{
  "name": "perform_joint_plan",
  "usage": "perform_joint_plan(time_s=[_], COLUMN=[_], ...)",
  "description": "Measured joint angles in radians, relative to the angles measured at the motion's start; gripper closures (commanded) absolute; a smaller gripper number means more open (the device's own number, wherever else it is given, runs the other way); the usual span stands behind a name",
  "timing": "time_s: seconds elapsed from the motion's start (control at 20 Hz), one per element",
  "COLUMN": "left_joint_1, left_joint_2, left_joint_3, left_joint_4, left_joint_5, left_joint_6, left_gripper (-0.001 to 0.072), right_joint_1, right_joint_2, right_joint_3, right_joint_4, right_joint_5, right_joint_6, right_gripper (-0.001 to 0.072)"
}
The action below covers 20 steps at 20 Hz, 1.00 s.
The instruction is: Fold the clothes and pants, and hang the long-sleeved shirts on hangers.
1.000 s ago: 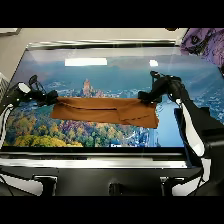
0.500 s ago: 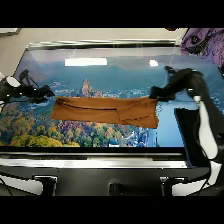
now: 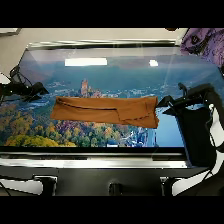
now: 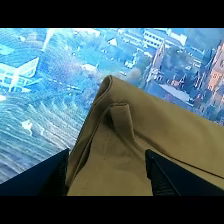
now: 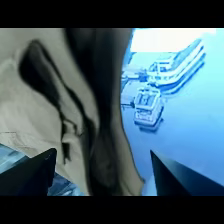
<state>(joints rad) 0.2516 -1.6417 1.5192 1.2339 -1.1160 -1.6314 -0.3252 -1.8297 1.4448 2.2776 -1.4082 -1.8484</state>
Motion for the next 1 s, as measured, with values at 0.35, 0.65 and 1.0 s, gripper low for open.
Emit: perform_joint_plan(time_s=[0.35,0.65,1.0], left_joint_1=[0.000,-0.016,-0.214], left_joint_2=[0.002,0.001,-0.063], left_joint_3=[0.000,0.000,0.000], left_joint_4=[0.000,-0.051,-0.225], left_joint_5=[-0.003,0.001,0.050], left_joint_6=[0.000,-0.002,0.000], left_gripper=[0.0155,0.0230,0.0695], right_joint_1=[0.068,0.156,0.170], right_joint_2=[-0.090,-0.064,0.172], right_joint_3=[-0.011,-0.015,0.040], right_joint_4=[0.102,0.059,-0.119], right_joint_5=[0.027,0.074,0.042], right_joint_6=[-0.045,-0.028,0.195], right_gripper=[0.0232,0.0679,0.0678])
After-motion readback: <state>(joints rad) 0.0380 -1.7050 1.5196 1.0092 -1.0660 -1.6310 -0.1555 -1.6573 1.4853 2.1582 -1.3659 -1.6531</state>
